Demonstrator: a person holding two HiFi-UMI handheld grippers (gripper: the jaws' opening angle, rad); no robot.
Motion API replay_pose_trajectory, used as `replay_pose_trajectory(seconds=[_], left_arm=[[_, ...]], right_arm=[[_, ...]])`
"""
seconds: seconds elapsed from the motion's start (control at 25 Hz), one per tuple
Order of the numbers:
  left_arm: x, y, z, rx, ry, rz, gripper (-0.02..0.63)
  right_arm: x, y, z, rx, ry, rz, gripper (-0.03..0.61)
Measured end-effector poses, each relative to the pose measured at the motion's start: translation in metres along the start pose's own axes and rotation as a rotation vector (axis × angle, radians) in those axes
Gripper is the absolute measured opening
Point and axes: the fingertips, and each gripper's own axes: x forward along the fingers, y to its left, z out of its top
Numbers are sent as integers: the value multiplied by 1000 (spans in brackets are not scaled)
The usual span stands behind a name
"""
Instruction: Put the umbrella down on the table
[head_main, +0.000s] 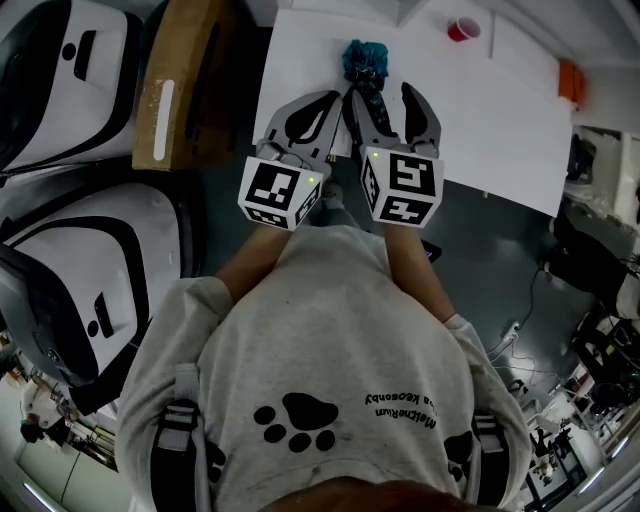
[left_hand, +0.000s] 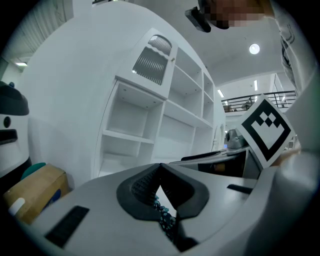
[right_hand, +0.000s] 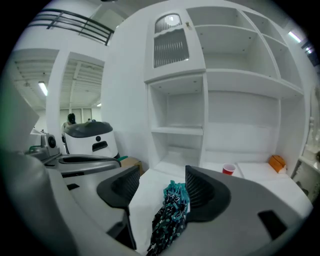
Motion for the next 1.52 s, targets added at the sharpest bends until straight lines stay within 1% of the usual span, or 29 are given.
replay_pose_trajectory(seconds=[0.16,0.2,0.28,0.32,0.4,0.48,0.56,0.84,1.04,1.28,1.52], left_arm=[[-15,-14,9,16,-24,-6,11],[-19,-17,11,20,-30,-8,11],[-24,-25,15,31,-40,-11,11],[-27,-30,16,36,-44,-13,12],[-32,-39,19,44,-53,-17,11],[-37,-48,24,55,-60,-16,11],[-42,-58,31,67,-68,-10,11],[-61,-93,40,83,-89,12,11],[-72,-110,44,102,-94,17,11],[-80,-121,51,120,-94,-1,11],[-86,-120,53,130,-91,-32,11]], right_arm=[[-25,5,9,1,-65,-11,299],[-31,6,11,0,-83,-16,279],[-43,6,16,-5,-117,-28,203],[-50,6,18,-7,-131,-33,182],[-62,5,21,-12,-158,-43,119],[-76,3,25,-16,-184,-50,82],[-89,1,29,-21,-207,-53,62],[-126,-1,18,12,-230,-9,39],[-152,2,18,-6,-257,1,37],[-167,9,28,-38,-288,0,37],[-171,12,26,-39,-294,-25,37]])
